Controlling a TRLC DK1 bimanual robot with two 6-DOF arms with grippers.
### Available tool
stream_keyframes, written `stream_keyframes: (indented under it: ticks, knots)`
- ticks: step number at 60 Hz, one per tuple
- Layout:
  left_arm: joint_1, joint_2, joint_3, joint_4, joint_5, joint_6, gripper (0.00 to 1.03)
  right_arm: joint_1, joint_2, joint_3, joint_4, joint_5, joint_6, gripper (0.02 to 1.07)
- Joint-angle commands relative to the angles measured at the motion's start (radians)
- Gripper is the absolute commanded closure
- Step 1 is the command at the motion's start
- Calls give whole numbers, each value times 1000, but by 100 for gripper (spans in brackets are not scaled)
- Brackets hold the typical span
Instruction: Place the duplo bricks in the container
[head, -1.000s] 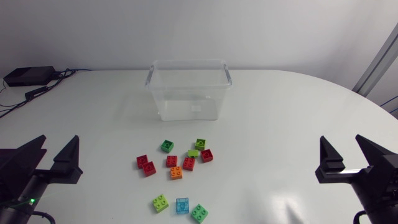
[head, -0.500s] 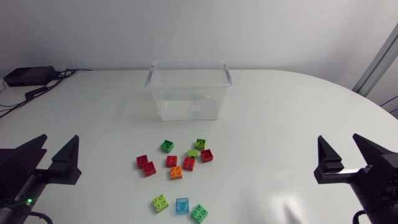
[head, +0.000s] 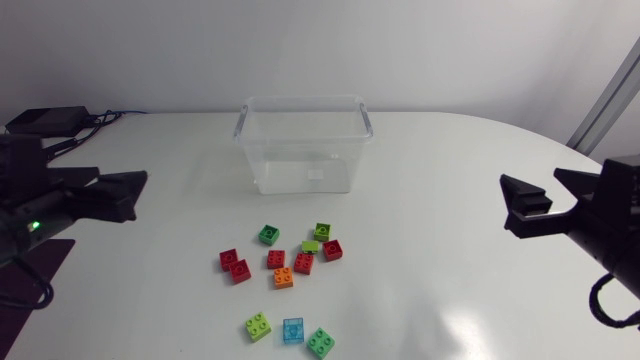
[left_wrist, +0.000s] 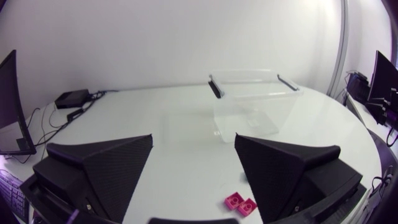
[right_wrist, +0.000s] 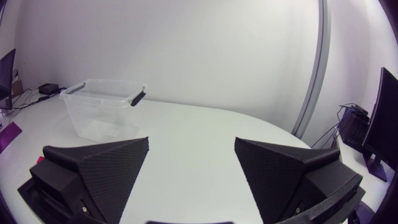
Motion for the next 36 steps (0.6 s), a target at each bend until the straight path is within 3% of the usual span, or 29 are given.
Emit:
stream_keyframes:
  ticks: [1, 16, 22, 30, 36]
  knots:
    - [-25, 139, 99, -58, -1, -19, 12, 27, 80, 48, -36, 4, 33, 7]
    - [-52, 423, 217, -143, 69, 36, 12, 84, 218, 116, -127, 0, 44, 7]
    - [-48, 520, 246, -163, 101, 239, 20, 90, 258, 143, -180, -51, 59, 7]
    - [-9, 622, 271, -195, 144, 340, 19, 90, 318, 173, -234, -97, 79, 7]
    - [-3, 661, 269, -238, 163, 475, 12, 107, 371, 189, -278, -108, 87, 7]
